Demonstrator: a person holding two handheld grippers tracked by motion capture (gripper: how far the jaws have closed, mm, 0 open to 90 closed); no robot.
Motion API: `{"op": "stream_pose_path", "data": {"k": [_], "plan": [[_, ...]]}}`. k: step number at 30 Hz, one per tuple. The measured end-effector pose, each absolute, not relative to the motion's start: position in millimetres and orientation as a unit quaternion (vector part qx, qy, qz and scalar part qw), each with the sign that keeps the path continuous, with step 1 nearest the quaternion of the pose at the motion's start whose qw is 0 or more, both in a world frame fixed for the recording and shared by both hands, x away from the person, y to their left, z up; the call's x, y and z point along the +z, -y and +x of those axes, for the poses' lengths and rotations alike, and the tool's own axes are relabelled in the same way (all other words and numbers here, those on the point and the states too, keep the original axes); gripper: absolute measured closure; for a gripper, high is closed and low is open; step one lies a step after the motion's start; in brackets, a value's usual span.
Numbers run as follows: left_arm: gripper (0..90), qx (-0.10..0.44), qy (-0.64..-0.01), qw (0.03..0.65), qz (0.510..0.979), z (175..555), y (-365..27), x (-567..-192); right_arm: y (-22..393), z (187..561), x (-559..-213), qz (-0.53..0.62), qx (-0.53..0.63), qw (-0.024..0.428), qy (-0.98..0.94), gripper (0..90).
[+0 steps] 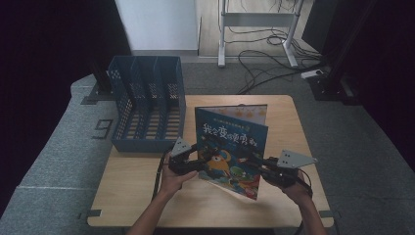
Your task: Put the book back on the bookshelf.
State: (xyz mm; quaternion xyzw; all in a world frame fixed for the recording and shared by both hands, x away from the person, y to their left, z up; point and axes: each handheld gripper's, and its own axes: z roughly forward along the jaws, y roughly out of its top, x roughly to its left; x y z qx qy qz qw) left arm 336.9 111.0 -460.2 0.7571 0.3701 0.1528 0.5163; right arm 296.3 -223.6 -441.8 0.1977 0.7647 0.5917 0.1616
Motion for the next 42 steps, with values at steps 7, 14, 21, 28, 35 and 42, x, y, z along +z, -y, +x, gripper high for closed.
{"op": "stream_pose_path", "data": {"k": [7, 14, 21, 28, 35, 42], "plan": [[35.3, 0.175, -0.378, 0.513, 0.751, 339, -121, -456, 212, 308, -449, 0.201, 0.575, 0.174, -0.773, 79.9], [36.6, 0.184, -0.376, 0.518, 0.746, 335, -125, -456, 207, 317, -455, 0.213, 0.558, 0.191, -0.779, 76.7], [36.0, 0.180, -0.367, 0.526, 0.746, 330, -128, -458, 206, 317, -457, 0.227, 0.558, 0.200, -0.773, 71.4], [34.8, 0.174, -0.354, 0.535, 0.747, 325, -132, -460, 210, 317, -464, 0.242, 0.562, 0.194, -0.767, 63.2], [33.7, 0.175, -0.346, 0.542, 0.745, 327, -131, -452, 215, 316, -466, 0.248, 0.563, 0.195, -0.764, 62.7], [35.0, 0.178, -0.340, 0.542, 0.747, 328, -131, -448, 219, 316, -468, 0.252, 0.559, 0.196, -0.765, 59.6]]}}
